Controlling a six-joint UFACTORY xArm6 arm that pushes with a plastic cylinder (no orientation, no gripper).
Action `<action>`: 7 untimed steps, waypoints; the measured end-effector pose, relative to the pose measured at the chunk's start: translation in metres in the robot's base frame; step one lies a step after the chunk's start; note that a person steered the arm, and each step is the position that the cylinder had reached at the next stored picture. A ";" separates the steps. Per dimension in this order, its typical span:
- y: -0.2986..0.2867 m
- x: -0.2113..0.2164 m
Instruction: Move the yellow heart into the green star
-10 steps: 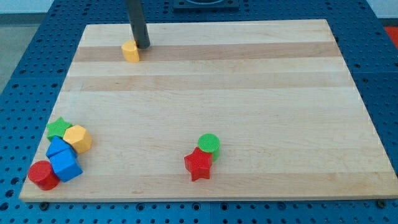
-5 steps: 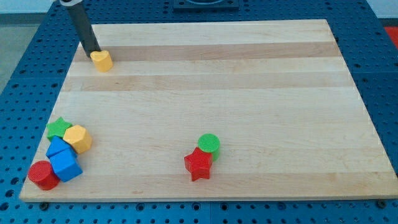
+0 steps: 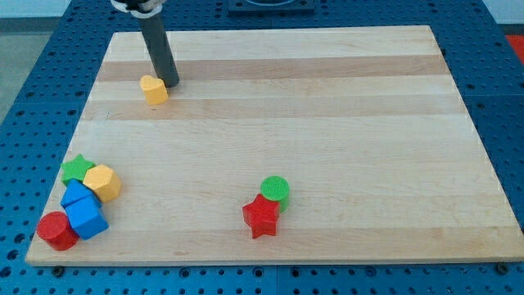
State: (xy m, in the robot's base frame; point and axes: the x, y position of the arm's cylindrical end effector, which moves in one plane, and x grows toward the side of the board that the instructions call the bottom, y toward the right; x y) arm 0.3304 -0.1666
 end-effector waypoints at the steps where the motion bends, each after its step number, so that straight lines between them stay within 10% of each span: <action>1: -0.007 0.014; 7: -0.071 0.057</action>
State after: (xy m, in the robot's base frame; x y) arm 0.3871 -0.2380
